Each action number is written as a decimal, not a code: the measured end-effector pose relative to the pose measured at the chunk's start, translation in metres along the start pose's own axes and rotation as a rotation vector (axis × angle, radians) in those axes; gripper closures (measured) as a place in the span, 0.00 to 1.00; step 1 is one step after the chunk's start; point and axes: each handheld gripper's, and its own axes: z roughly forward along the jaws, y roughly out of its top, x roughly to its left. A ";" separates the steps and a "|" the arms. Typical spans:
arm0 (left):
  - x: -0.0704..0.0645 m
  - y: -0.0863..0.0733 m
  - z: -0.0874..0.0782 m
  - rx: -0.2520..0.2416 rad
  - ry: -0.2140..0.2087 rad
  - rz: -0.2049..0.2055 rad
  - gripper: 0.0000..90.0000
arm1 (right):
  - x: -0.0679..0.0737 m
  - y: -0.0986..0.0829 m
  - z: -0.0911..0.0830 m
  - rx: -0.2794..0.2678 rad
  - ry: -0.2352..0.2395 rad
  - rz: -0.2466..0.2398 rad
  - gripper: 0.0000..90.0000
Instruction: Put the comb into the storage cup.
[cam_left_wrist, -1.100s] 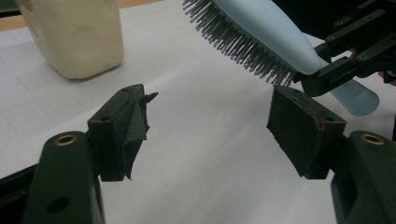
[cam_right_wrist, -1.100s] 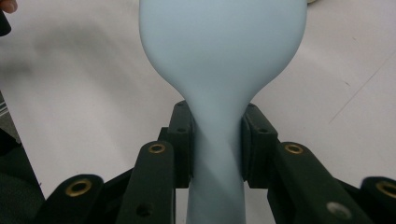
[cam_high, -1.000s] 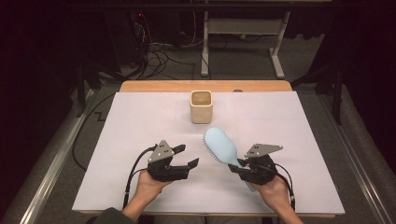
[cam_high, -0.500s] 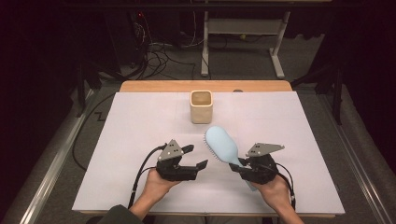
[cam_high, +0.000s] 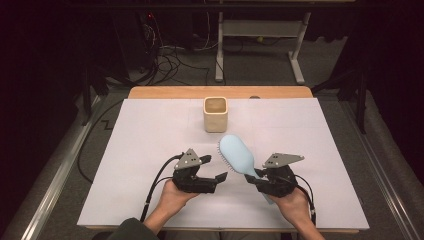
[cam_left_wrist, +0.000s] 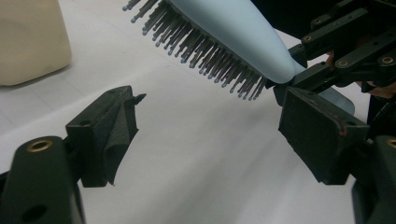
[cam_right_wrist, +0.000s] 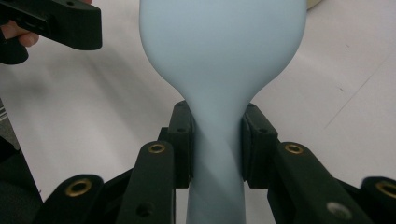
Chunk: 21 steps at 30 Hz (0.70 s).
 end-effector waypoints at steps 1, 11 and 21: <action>0.000 0.001 0.001 0.006 0.003 -0.005 0.21 | 0.000 0.000 0.000 0.000 0.000 -0.002 0.78; -0.003 0.006 0.014 0.029 -0.019 -0.020 0.19 | 0.002 0.000 0.001 0.001 0.004 -0.010 0.78; -0.006 0.012 0.022 0.029 -0.039 -0.040 0.19 | 0.003 0.001 0.002 -0.004 0.007 -0.022 0.78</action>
